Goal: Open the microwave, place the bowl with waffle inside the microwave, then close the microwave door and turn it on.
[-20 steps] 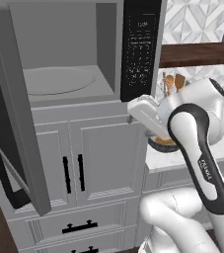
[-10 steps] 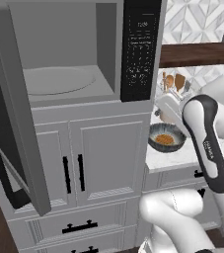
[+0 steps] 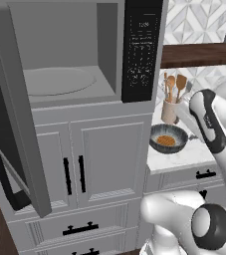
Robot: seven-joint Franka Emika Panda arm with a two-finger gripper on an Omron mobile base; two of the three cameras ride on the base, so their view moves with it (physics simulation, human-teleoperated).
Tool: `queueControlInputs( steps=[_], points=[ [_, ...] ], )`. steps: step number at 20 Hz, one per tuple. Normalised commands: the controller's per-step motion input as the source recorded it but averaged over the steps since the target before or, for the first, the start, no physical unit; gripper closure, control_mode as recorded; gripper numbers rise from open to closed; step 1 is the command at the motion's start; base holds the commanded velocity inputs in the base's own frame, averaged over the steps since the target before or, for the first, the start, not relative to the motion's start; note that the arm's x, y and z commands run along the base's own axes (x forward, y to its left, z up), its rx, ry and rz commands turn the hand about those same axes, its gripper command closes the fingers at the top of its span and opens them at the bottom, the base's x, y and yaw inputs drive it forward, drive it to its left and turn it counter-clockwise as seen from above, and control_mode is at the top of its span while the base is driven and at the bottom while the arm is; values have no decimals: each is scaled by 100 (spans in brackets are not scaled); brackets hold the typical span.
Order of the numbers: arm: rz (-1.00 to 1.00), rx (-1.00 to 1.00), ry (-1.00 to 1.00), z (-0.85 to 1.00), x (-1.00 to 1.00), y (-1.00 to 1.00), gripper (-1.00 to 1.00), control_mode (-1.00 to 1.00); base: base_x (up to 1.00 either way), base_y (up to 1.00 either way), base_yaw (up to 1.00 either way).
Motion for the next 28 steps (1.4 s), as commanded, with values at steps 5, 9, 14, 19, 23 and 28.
queueControlInputs(
  steps=[5, 9, 14, 19, 23, 28],
  points=[
    [-10, 9, 26, -100, 100, -100, -100, -100, 0, 0, 0],
    [0, 3, 5, -84, 100, -78, -100, -100, 0, 0, 0],
    [0, 0, 0, -63, 95, -24, -100, -100, 0, 0, 0],
    [0, 0, 7, -66, 79, -1, -100, -100, 0, 0, 0],
    [3, 1, 4, -71, 50, 0, -100, -100, 0, 0, 0],
    [4, 0, -2, -40, 10, 13, -100, -100, 0, 0, 0]
  ],
)
